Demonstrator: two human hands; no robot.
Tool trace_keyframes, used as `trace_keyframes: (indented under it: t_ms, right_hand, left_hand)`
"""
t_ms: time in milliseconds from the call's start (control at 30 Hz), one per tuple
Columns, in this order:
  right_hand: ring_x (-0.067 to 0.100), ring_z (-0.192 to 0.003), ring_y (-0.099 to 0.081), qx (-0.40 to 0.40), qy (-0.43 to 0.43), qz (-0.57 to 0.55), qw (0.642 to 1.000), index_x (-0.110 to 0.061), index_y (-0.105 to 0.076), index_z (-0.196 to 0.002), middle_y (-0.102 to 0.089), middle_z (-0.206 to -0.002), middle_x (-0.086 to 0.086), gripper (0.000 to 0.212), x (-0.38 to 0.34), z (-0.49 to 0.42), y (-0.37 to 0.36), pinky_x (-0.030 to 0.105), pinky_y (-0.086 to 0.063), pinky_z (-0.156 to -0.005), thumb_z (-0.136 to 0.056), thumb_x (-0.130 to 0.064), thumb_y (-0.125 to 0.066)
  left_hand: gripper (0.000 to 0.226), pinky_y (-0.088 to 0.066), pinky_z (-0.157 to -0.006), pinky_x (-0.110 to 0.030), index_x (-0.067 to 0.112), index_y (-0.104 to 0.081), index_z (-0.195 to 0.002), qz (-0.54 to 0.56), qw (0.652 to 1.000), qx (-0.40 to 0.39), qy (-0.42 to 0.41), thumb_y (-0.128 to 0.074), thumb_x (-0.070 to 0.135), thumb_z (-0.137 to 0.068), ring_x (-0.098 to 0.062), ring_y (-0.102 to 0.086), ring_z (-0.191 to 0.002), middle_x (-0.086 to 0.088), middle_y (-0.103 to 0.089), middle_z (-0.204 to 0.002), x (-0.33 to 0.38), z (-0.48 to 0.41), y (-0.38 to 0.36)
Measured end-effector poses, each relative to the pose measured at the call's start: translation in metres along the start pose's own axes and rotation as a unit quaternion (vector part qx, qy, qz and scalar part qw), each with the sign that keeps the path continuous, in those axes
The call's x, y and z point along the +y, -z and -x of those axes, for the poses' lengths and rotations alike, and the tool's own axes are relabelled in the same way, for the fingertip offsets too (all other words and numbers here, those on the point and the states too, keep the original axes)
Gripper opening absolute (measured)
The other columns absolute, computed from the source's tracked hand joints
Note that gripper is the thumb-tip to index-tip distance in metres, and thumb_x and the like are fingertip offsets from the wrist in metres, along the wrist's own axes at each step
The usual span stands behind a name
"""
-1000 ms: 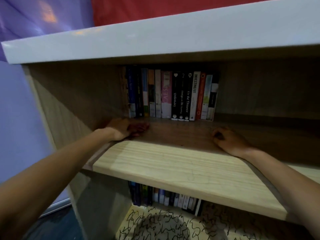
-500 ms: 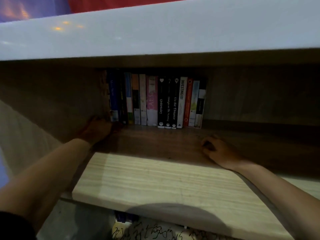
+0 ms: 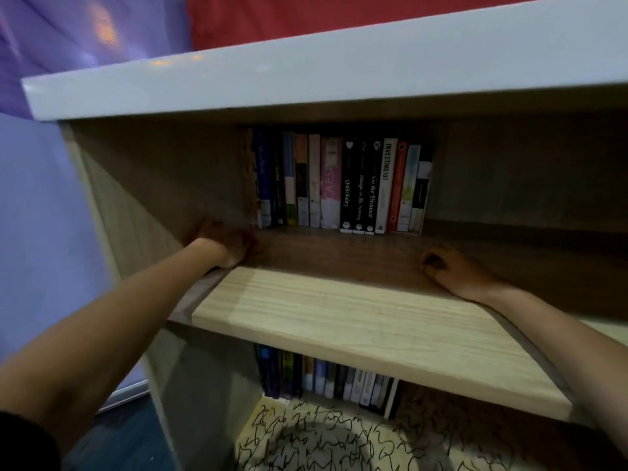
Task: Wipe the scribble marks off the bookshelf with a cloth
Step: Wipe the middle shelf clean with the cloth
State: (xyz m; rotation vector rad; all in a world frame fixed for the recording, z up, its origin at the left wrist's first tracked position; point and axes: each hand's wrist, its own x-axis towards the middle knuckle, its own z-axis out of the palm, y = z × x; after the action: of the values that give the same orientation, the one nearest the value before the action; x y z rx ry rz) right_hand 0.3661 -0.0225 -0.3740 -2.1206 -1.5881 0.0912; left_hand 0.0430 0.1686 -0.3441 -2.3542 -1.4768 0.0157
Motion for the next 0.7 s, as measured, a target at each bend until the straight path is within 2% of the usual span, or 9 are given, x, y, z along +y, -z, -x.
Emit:
trace_keyframes:
  t_ms: [133, 200, 267, 367, 400, 500, 567, 633, 700]
  right_hand:
    - [0.026, -0.114, -0.05, -0.014, -0.008, 0.002, 1.0, -0.014, -0.058, -0.122, -0.052, -0.129, 0.01, 0.025, -0.008, 0.007, 0.002, 0.029, -0.038, -0.091, -0.099, -0.022, -0.049]
    - [0.029, -0.113, -0.051, -0.013, -0.012, 0.005, 1.0, -0.008, -0.058, -0.122, -0.053, -0.128, 0.015, 0.027, -0.011, 0.011, 0.001, 0.033, -0.04, -0.092, -0.1, -0.019, -0.047]
    - [0.032, -0.113, -0.051, -0.014, -0.022, 0.012, 1.0, -0.006, -0.057, -0.124, -0.053, -0.13, 0.018, 0.03, -0.012, 0.012, 0.0, 0.036, -0.041, -0.094, -0.101, -0.019, -0.043]
    - [0.033, -0.118, -0.049, -0.024, -0.028, 0.016, 0.999, -0.01, -0.052, -0.133, -0.049, -0.136, 0.018, 0.034, -0.015, 0.017, 0.002, 0.035, -0.039, -0.095, -0.103, -0.02, -0.039]
    - [0.033, -0.118, -0.049, -0.025, -0.026, 0.016, 0.999, -0.011, -0.051, -0.133, -0.049, -0.137, 0.017, 0.035, -0.015, 0.017, 0.002, 0.035, -0.04, -0.095, -0.103, -0.02, -0.039]
    - [0.031, -0.119, -0.049, -0.018, -0.024, 0.021, 0.999, -0.012, -0.052, -0.133, -0.049, -0.137, 0.015, 0.034, -0.014, 0.017, 0.002, 0.034, -0.04, -0.096, -0.102, -0.021, -0.039]
    - [0.03, -0.122, -0.047, -0.017, -0.023, 0.024, 0.999, -0.015, -0.05, -0.135, -0.047, -0.141, 0.013, 0.036, -0.013, 0.017, 0.002, 0.033, -0.038, -0.099, -0.102, -0.023, -0.039]
    - [0.028, -0.124, -0.046, -0.018, -0.02, 0.023, 0.999, -0.016, -0.049, -0.136, -0.046, -0.141, 0.011, 0.036, -0.011, 0.017, 0.002, 0.032, -0.037, -0.1, -0.103, -0.023, -0.039]
    - [0.027, -0.12, -0.048, -0.015, -0.02, 0.023, 0.999, -0.018, -0.05, -0.135, -0.048, -0.138, 0.009, 0.035, -0.008, 0.015, 0.0, 0.033, -0.038, -0.099, -0.102, -0.024, -0.039]
  left_hand:
    - [0.048, -0.029, -0.108, -0.04, 0.019, -0.06, -0.115, 0.0, 1.0, -0.011, 0.024, -0.023, 0.046, -0.102, -0.027, -0.051, -0.117, -0.007, -0.06, -0.124, -0.015, 0.047, 0.004]
    - [0.049, -0.03, -0.104, -0.04, 0.018, -0.059, -0.115, -0.041, 0.998, -0.025, 0.042, -0.022, 0.048, -0.102, -0.028, -0.053, -0.115, -0.009, -0.062, -0.12, -0.021, 0.07, 0.0]
    - [0.048, -0.034, -0.102, -0.041, 0.017, -0.058, -0.114, -0.049, 0.997, -0.023, 0.054, -0.028, 0.051, -0.101, -0.027, -0.056, -0.11, -0.007, -0.063, -0.114, -0.025, 0.088, 0.004]
    - [0.034, -0.039, -0.104, -0.041, 0.014, -0.06, -0.112, -0.016, 0.997, -0.024, 0.069, -0.043, 0.041, -0.099, -0.023, -0.058, -0.104, -0.003, -0.063, -0.103, -0.033, 0.106, 0.009]
    - [0.031, -0.039, -0.103, -0.041, 0.014, -0.059, -0.114, -0.012, 0.997, -0.015, 0.072, -0.045, 0.037, -0.099, -0.024, -0.057, -0.106, -0.005, -0.063, -0.106, -0.033, 0.107, 0.012]
    - [0.026, -0.037, -0.098, -0.041, 0.013, -0.057, -0.116, 0.004, 0.995, 0.086, 0.058, -0.048, 0.03, -0.097, -0.031, -0.052, -0.114, -0.01, -0.063, -0.116, -0.021, 0.092, 0.019]
    - [0.026, -0.04, -0.093, -0.038, 0.014, -0.058, -0.114, 0.055, 0.992, 0.106, 0.044, -0.049, 0.031, -0.097, -0.029, -0.056, -0.108, -0.009, -0.064, -0.115, -0.009, 0.072, 0.014]
    - [0.03, -0.042, -0.095, -0.035, 0.019, -0.057, -0.122, 0.201, 0.978, 0.031, 0.044, -0.047, 0.036, -0.099, -0.027, -0.057, -0.108, -0.002, -0.06, -0.118, -0.001, 0.042, -0.002]
    - [0.037, -0.036, -0.107, -0.035, 0.029, -0.052, -0.132, 0.314, 0.949, -0.039, 0.009, -0.044, 0.043, -0.098, -0.025, -0.048, -0.123, 0.002, -0.052, -0.132, -0.001, 0.013, -0.016]
